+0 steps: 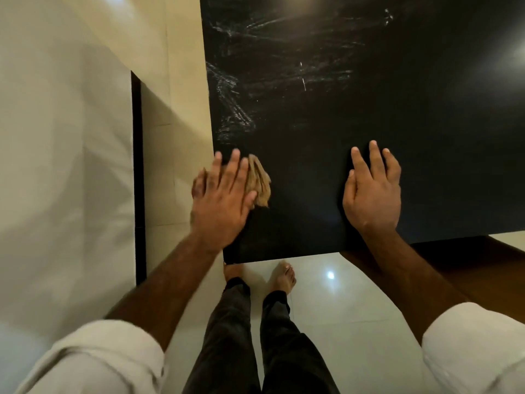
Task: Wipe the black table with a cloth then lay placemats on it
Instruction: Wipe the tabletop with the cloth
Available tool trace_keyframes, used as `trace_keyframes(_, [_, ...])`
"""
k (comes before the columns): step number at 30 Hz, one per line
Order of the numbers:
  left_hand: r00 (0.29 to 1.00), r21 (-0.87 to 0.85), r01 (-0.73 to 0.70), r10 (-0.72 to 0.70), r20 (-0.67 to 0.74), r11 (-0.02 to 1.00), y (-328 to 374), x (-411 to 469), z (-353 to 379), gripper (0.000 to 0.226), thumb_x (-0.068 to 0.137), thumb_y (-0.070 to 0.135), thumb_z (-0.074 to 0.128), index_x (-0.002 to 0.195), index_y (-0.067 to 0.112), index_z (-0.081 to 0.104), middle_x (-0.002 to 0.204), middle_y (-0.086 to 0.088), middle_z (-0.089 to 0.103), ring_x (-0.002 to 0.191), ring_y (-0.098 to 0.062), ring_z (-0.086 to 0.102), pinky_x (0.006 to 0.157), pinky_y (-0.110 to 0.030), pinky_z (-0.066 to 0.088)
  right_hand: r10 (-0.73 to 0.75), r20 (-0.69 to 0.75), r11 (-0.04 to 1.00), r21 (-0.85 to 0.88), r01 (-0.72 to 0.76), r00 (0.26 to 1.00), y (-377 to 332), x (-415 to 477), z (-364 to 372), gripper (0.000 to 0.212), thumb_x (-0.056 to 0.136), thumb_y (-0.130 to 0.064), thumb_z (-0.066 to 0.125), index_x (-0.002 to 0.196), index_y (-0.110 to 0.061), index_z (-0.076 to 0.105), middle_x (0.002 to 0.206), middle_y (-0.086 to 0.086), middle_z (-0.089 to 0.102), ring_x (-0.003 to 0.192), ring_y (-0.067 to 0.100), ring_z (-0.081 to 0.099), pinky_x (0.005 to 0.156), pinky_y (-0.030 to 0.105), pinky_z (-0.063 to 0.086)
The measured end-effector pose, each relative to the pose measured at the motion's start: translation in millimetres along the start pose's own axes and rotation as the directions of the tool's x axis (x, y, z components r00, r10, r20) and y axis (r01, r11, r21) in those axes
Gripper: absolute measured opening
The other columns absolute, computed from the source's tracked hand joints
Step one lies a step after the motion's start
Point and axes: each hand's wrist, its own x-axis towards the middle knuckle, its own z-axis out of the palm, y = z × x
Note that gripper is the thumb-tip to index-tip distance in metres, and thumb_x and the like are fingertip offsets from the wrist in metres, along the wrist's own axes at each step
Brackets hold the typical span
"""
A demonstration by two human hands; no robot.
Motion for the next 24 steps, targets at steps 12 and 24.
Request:
trace_keyframes(12, [0.956,0.028,-0.291,0.289,0.059,0.956,73,-30,9,0.078,0.115,0.057,0.029,0.176,0.020,-0.002,0.184,-0.006,-0.015,0.170,-0.034,-0.009,0.134,-0.065,0.006,0.011,0.039,1.000,-0.004,-0.011,0.999,0,-2,-3,0.053,0.114,-0.035,0.042,0.167,-0.027,0.042,0.178,0.008,0.029,0.164,0.037,0.022,0.124,0.060,0.039])
trace_keyframes(24, [0.996,-0.012,0.060,-0.061,-0.070,0.998,-3,66,-11,0.074,0.114,0.057,0.015,0.176,0.020,0.000,0.185,-0.003,-0.009,0.170,-0.030,-0.009,0.136,-0.057,0.008,0.004,0.027,1.000,-0.005,-0.004,1.000,-3,0,-3,0.053,0.113,-0.034,0.044,0.166,-0.023,0.046,0.177,0.010,0.033,0.163,0.038,0.024,0.124,0.059,0.040])
